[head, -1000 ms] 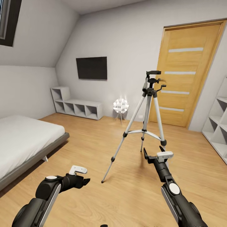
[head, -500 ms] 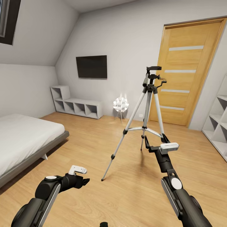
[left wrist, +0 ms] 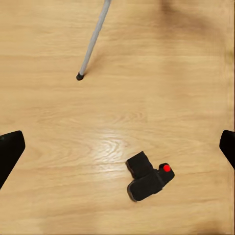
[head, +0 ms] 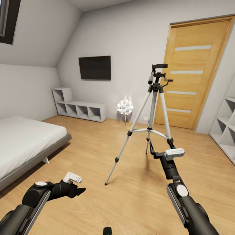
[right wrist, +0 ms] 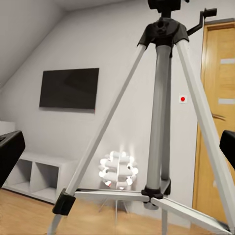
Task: Attach the digital camera to the camera tripod in the bedroom.
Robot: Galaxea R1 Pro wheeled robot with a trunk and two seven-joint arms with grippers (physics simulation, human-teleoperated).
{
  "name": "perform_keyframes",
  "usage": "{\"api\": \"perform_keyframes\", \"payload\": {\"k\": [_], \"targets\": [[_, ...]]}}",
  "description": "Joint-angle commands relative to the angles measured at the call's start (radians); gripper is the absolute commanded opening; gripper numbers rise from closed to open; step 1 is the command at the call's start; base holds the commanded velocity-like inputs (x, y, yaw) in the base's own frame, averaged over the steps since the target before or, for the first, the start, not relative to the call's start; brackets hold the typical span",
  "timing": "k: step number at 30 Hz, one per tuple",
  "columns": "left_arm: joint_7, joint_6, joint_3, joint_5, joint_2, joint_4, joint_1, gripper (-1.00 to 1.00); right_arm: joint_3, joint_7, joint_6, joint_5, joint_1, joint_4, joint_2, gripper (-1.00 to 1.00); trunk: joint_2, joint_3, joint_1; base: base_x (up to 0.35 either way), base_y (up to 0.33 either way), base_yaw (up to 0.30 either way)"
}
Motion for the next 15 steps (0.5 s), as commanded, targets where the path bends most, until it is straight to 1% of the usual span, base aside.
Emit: {"api": "perform_keyframes", "payload": {"k": [1, 2, 3, 4, 5, 6, 7, 10, 12, 15], "targets": [[-0.026, -0.005, 0.001, -0.001, 0.005, -0.003, -0.001, 1.0, 0.002, 0.0, -0.002, -0.001, -0.001, 0.001, -0.001, 1.0, -0.008, -0.004, 0.004, 0.0, 0.0, 0.0], [-0.047, -0.016, 0.003, -0.001, 0.008, -0.007, -0.001, 1.0, 0.002, 0.001, -0.003, -0.001, -0.001, 0.001, -0.001, 1.0, -0.015, -0.007, 0.008, 0.0, 0.0, 0.0], [-0.109, -0.043, 0.011, -0.001, 0.015, -0.023, -0.001, 1.0, 0.002, 0.002, -0.003, -0.001, -0.001, 0.002, -0.001, 1.0, -0.022, -0.01, 0.011, 0.0, 0.0, 0.0], [-0.131, -0.05, 0.016, -0.001, 0.017, -0.026, -0.001, 1.0, 0.003, 0.002, -0.004, -0.001, -0.001, 0.002, -0.001, 1.0, -0.029, -0.014, 0.015, 0.0, 0.0, 0.0], [-0.192, -0.064, 0.033, -0.001, 0.021, -0.03, -0.001, 1.0, 0.003, 0.002, -0.009, -0.001, -0.001, 0.002, -0.001, 1.0, -0.036, -0.017, 0.019, 0.0, 0.0, 0.0], [-0.21, -0.067, 0.039, -0.001, 0.022, -0.031, -0.001, 1.0, 0.004, 0.002, -0.012, -0.001, -0.001, 0.002, -0.001, 1.0, -0.043, -0.02, 0.023, 0.0, 0.0, 0.0], [-0.242, -0.073, 0.05, -0.001, 0.025, -0.032, -0.001, 1.0, 0.008, 0.003, -0.017, -0.002, -0.001, 0.003, -0.001, 1.0, -0.05, -0.023, 0.027, 0.0, 0.0, 0.0], [-0.282, -0.083, 0.07, -0.001, 0.033, -0.033, -0.001, 1.0, 0.023, 0.003, -0.025, -0.002, -0.001, 0.004, -0.001, 1.0, -0.071, -0.032, 0.038, 0.0, 0.0, 0.0], [-0.294, -0.099, 0.078, -0.001, 0.04, -0.032, -0.001, 1.0, 0.031, 0.003, -0.027, -0.002, -0.001, 0.005, -0.001, 1.0, -0.085, -0.039, 0.046, 0.0, 0.0, 0.0], [-0.304, -0.154, 0.082, -0.002, 0.05, -0.025, -0.002, 1.0, 0.038, 0.003, -0.029, -0.001, -0.001, 0.005, -0.001, 1.0, -0.106, -0.048, 0.057, 0.0, 0.0, 0.0]]}}
